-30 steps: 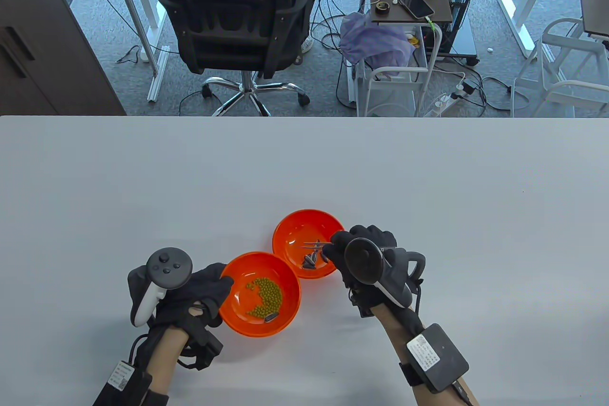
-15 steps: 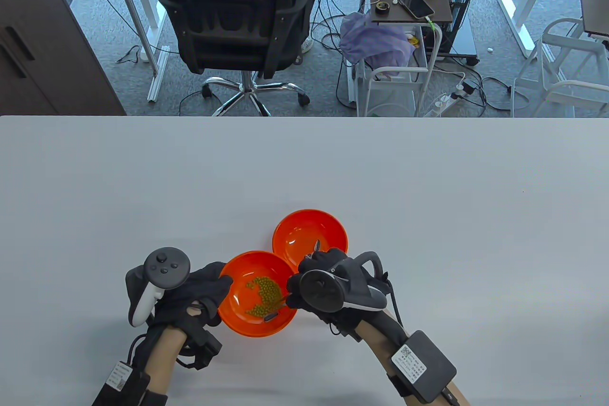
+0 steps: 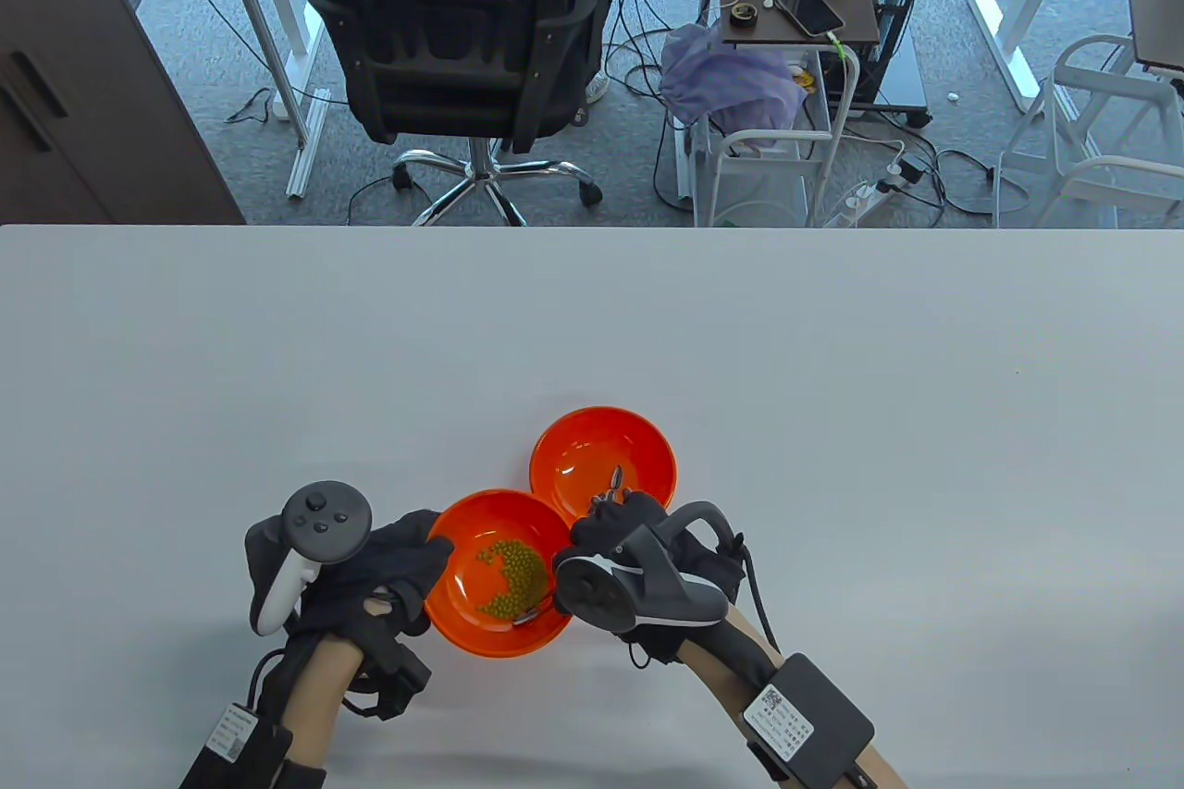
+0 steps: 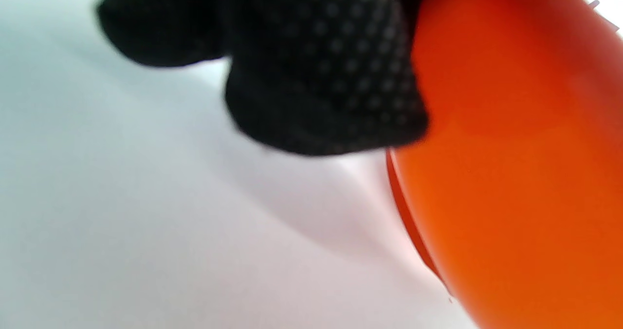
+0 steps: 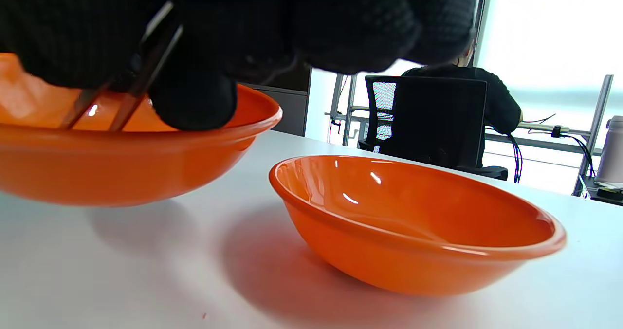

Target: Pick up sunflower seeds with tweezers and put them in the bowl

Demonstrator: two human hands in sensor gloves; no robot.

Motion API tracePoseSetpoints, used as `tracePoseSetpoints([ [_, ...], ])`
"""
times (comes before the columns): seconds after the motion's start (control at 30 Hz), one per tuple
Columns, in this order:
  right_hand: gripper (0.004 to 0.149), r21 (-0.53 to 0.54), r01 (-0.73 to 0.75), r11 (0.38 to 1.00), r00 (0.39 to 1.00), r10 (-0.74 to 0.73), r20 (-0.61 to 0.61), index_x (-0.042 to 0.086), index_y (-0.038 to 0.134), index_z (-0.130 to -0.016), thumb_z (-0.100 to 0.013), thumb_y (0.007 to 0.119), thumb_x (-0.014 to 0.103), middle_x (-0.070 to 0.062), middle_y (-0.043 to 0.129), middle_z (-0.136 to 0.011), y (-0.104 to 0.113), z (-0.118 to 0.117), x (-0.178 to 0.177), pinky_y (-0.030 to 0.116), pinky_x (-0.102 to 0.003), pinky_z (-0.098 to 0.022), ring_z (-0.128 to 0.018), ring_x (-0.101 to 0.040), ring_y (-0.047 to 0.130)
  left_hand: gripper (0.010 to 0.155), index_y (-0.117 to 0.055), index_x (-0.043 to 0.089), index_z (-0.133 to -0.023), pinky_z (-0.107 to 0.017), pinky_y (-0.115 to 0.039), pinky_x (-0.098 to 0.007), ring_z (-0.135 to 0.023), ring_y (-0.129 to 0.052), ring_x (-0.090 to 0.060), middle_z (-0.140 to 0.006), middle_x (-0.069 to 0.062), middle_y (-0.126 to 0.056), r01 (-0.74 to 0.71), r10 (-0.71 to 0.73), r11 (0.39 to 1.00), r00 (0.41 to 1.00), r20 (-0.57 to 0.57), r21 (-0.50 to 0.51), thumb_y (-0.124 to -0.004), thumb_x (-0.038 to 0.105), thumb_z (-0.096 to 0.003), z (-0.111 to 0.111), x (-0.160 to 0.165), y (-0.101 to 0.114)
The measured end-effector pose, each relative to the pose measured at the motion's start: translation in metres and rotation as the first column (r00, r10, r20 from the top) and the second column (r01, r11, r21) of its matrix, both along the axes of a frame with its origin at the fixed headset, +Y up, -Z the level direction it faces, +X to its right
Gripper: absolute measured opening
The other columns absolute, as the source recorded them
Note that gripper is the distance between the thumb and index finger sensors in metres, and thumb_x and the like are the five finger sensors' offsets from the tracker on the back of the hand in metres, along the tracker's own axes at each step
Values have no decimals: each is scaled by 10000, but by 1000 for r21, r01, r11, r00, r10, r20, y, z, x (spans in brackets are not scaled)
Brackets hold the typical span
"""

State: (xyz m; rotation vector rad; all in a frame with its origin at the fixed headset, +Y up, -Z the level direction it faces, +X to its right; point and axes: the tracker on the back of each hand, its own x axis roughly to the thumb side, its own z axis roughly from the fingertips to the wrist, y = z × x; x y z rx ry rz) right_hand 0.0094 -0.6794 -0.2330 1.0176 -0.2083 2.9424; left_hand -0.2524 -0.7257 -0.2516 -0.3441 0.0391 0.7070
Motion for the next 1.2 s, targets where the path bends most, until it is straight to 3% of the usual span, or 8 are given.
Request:
tracePoseSetpoints([
  [0.3,332,-10,42,999,999,-42,-2,347,1086,-492,-266,902,506,115,970,-373,1,-2,4,844,-386,-481,-320,-127,950,482,-835,179,-888,-224,-943,-364,-109,-1065,-127,-431,-48,-1055,-3,3,1000,1000,-5,-3,-777,410,-469,0,0,0],
  [0.37,385,-12,81,997,997,-81,11,289,1086,-526,-266,904,505,119,969,-366,2,-5,8,848,-382,-472,-311,-125,949,481,-835,179,-887,-224,-943,-364,-109,-1065,-127,-430,-48,-1055,-8,8,1000,1000,-7,-7,-776,410,-469,0,0,0],
  [0.53,374,43,220,975,966,-223,129,278,1091,-513,-269,911,497,84,969,-344,12,-15,28,852,-377,-448,-281,-126,940,480,-835,181,-887,-224,-944,-363,-108,-1065,-126,-430,-47,-1055,-6,6,1000,1000,-17,-9,-776,410,-469,0,-1,0],
  [0.7,367,109,263,959,932,-282,227,279,1093,-502,-270,913,499,93,966,-328,13,-25,47,861,-369,-426,-259,-118,938,482,-836,178,-887,-223,-943,-364,-108,-1065,-127,-429,-48,-1055,-6,6,1000,1000,-27,-10,-777,410,-469,0,-3,0],
  [1.2,354,154,213,965,843,-261,470,268,1100,-486,-273,924,489,95,961,-299,-12,-49,83,868,-363,-395,-222,-115,931,482,-836,177,-887,-223,-942,-365,-108,-1064,-128,-430,-49,-1055,-5,5,1000,1000,-31,-21,-777,409,-469,0,-5,0],
])
